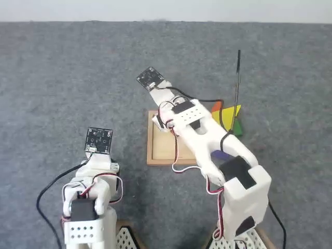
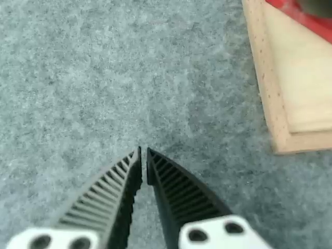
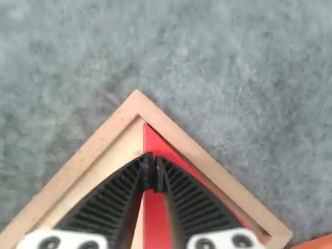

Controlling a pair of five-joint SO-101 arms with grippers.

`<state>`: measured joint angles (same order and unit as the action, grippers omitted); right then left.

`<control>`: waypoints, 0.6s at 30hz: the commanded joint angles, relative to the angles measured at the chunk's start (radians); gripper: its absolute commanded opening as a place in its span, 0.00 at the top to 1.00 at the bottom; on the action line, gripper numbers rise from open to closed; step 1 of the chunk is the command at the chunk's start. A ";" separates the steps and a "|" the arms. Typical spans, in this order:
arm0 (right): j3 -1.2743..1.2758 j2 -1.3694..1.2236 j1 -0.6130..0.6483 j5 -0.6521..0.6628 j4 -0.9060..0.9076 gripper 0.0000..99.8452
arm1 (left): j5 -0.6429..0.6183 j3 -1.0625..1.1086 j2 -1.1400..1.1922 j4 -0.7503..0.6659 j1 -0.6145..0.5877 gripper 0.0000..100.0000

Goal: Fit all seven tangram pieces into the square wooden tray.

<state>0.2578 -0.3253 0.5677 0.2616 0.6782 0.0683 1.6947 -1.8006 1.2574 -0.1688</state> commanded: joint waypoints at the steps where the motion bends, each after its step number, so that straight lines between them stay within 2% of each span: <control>1: -0.009 0.005 -0.024 0.038 0.019 0.99 | 0.002 -0.010 -0.017 0.003 0.006 0.98; 8: -0.008 0.113 -0.013 0.041 0.012 0.99 | 0.002 -0.010 -0.017 0.003 0.006 0.98; 13: 0.008 0.383 -0.022 0.037 0.177 0.99 | 0.002 -0.010 -0.017 0.003 0.006 0.98; 18: 0.008 0.653 -0.108 0.041 0.409 0.99 | 0.002 -0.010 -0.017 0.003 0.006 0.98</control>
<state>0.2731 0.1366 0.5232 0.2938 0.9682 0.0683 1.6947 -1.8006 1.2574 -0.1688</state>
